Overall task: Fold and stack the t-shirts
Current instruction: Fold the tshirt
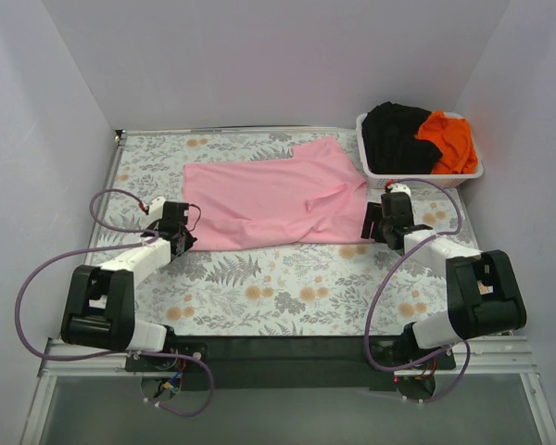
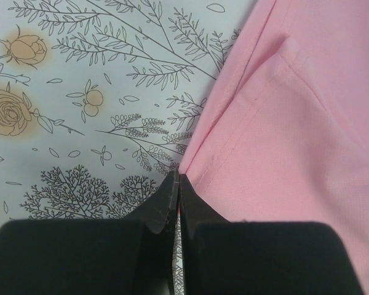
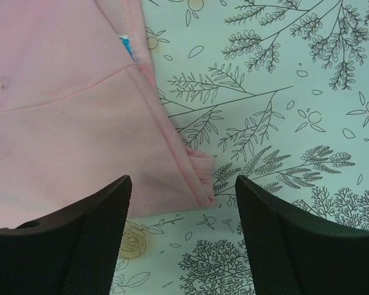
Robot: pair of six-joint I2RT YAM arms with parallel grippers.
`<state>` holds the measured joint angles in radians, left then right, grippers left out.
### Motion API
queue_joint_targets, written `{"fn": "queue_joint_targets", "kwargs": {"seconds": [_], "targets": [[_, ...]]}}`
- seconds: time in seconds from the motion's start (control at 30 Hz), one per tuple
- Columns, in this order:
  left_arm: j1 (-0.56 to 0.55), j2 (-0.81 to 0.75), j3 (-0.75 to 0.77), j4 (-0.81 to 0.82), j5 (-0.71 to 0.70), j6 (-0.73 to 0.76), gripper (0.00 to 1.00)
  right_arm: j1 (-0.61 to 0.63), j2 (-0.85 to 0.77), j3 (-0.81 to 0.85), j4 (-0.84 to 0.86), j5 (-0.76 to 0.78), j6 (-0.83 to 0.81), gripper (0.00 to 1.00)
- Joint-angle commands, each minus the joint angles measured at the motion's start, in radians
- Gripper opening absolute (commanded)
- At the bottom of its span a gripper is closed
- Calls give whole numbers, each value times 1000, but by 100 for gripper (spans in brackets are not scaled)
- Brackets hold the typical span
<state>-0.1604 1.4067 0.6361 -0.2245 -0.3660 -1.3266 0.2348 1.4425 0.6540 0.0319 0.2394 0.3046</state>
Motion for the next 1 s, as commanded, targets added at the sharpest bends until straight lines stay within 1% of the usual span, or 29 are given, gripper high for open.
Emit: {"fn": "queue_joint_targets", "kwargs": {"seconds": [0.0,0.17,0.27,0.3,0.37,0.4,0.47,0.57,0.6,0.97], "targets": [[-5,-60,-12,11,-25,7,0,-14,-11,-7,34,-17,-13,63],[-4,-58,-9,13,-25,9,0,-22,7,-5,37,-29,-16,62],[-5,-60,-9,16,-34,10,0,-28,25,-5,46,-52,-19,55],[-4,-61,-9,16,-40,9,0,-29,33,-4,48,-60,-19,49],[-5,-71,-10,16,-50,9,0,-31,48,-1,49,-64,-19,44],[-5,-74,-10,16,-51,7,0,-32,53,-1,48,-65,-18,39],[-4,-81,-13,16,-60,4,0,-43,62,4,48,-87,-18,33],[-5,-107,-19,16,-79,-2,0,-49,71,6,43,-95,-15,11],[-5,-113,-21,14,-99,-3,0,-52,70,4,39,-95,-15,2],[24,-143,-10,-3,-163,-13,0,-69,9,1,-30,9,-28,1]]}}
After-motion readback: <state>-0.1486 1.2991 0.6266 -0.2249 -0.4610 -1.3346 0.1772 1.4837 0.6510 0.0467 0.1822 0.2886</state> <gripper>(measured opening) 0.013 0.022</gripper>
